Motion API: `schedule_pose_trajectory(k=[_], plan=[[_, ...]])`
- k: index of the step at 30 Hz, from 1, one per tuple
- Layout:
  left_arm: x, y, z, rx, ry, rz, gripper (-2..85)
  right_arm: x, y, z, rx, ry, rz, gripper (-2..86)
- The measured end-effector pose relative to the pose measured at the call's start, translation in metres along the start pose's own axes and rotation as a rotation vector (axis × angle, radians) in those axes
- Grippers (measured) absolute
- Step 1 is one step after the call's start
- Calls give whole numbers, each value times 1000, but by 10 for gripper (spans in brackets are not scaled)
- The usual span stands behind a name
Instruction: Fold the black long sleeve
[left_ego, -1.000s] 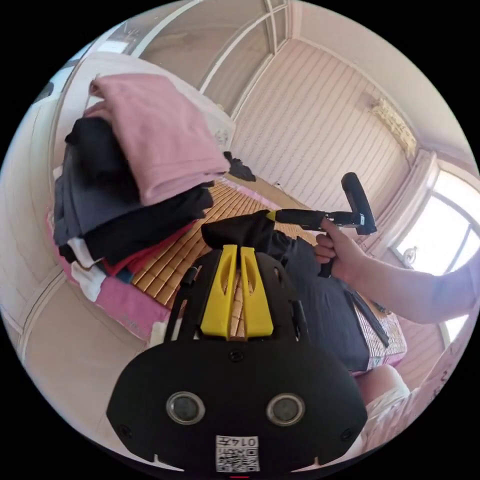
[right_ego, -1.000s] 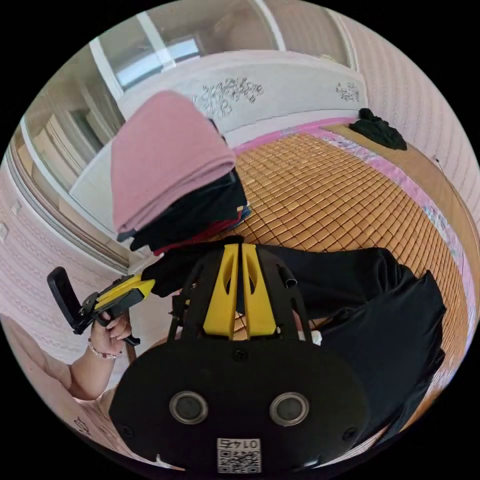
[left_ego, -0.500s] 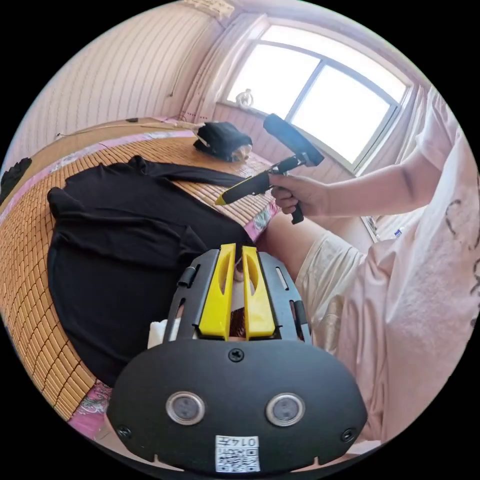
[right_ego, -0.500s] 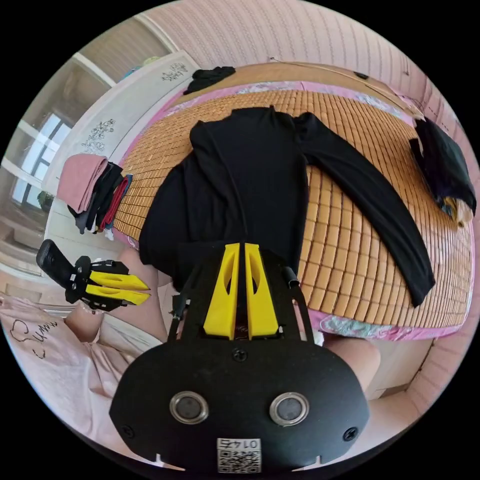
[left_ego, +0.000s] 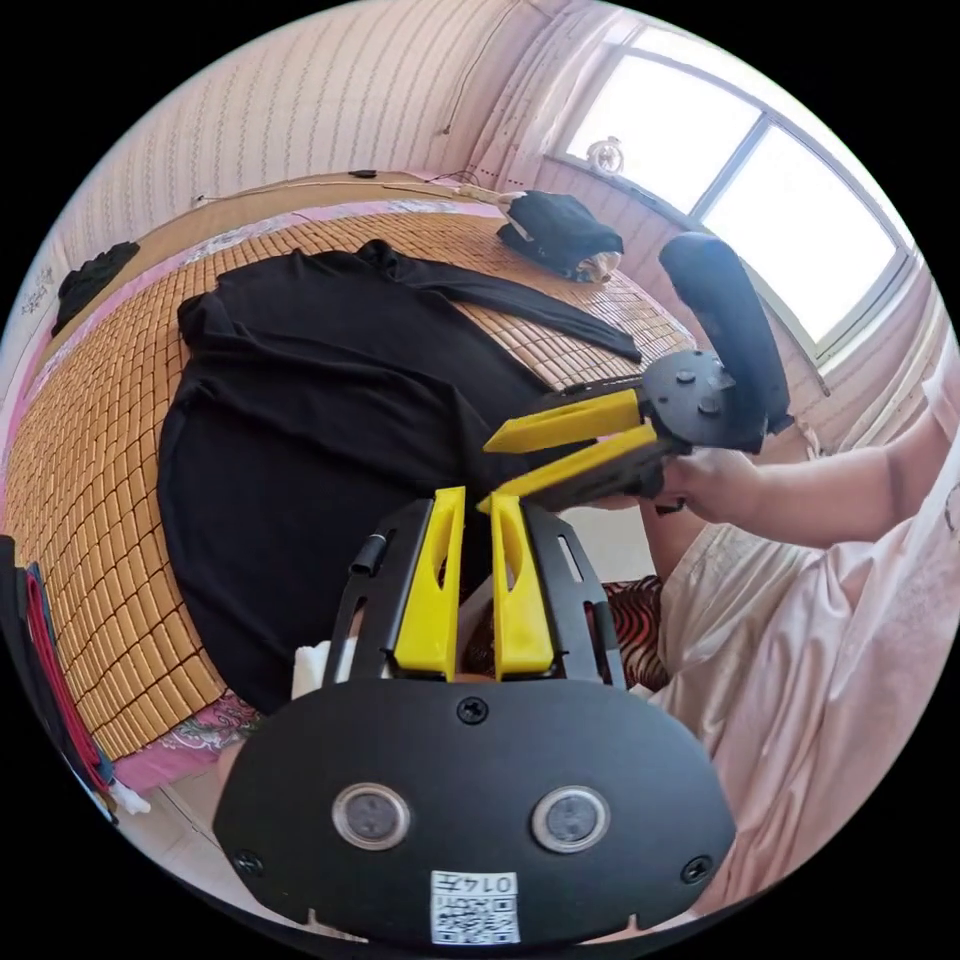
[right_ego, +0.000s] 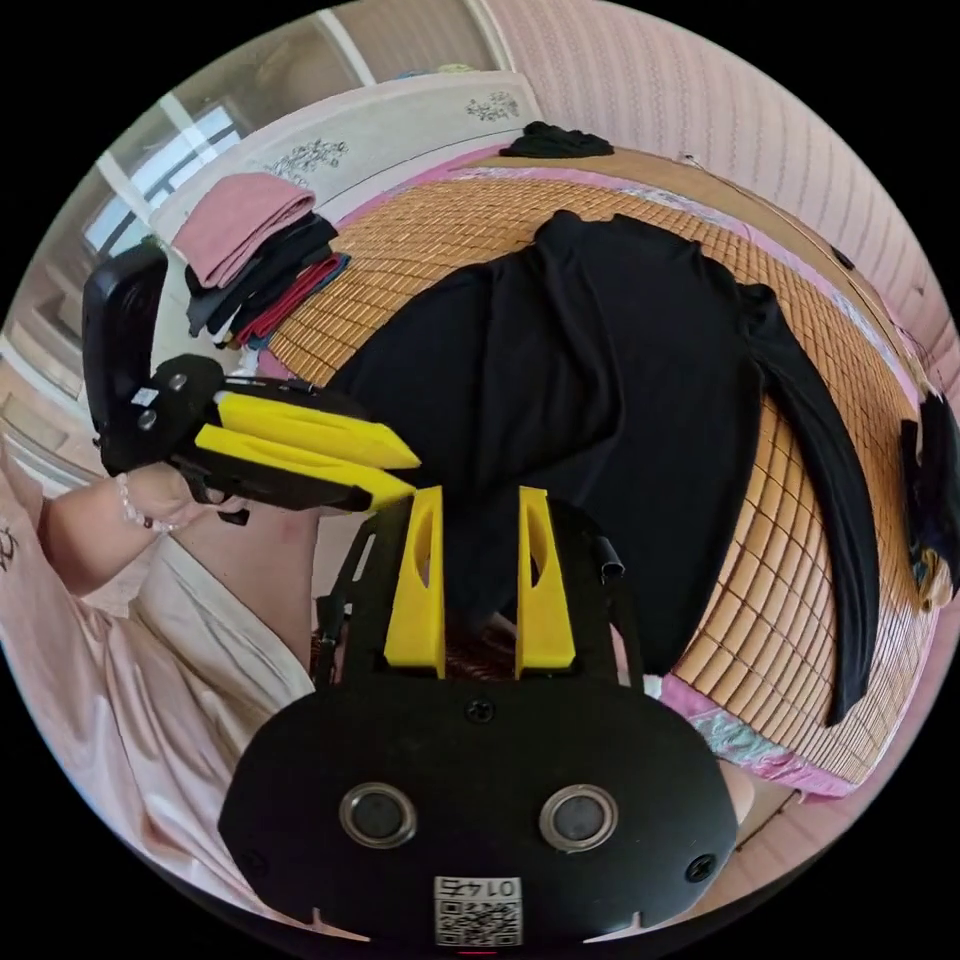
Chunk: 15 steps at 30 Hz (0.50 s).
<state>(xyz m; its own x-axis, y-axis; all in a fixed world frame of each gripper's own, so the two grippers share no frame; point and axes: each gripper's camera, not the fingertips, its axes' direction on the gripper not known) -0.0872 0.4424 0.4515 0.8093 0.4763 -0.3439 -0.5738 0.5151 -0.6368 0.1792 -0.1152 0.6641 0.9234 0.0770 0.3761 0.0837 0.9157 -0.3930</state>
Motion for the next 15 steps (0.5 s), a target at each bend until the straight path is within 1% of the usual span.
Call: schedule_pose_trajectory(k=[2,3,4,6,8,15], plan=[[-14,-19,20,-58,-7,-61,50,3,-8,25,-118,16,-12,122],[-17,-23,25,-66,0,-79,50,6,-9,24,-104,27,6,94],[-21,-32,35,-78,24,-100,49,13,-9,18,-76,74,57,36],[-21,-44,49,-106,37,-95,49,26,-7,10,-78,71,99,9],[-17,-57,63,-138,20,-64,49,44,3,-9,-38,47,158,0],[-11,-77,79,-185,27,-23,49,103,42,-46,-28,-49,371,0]])
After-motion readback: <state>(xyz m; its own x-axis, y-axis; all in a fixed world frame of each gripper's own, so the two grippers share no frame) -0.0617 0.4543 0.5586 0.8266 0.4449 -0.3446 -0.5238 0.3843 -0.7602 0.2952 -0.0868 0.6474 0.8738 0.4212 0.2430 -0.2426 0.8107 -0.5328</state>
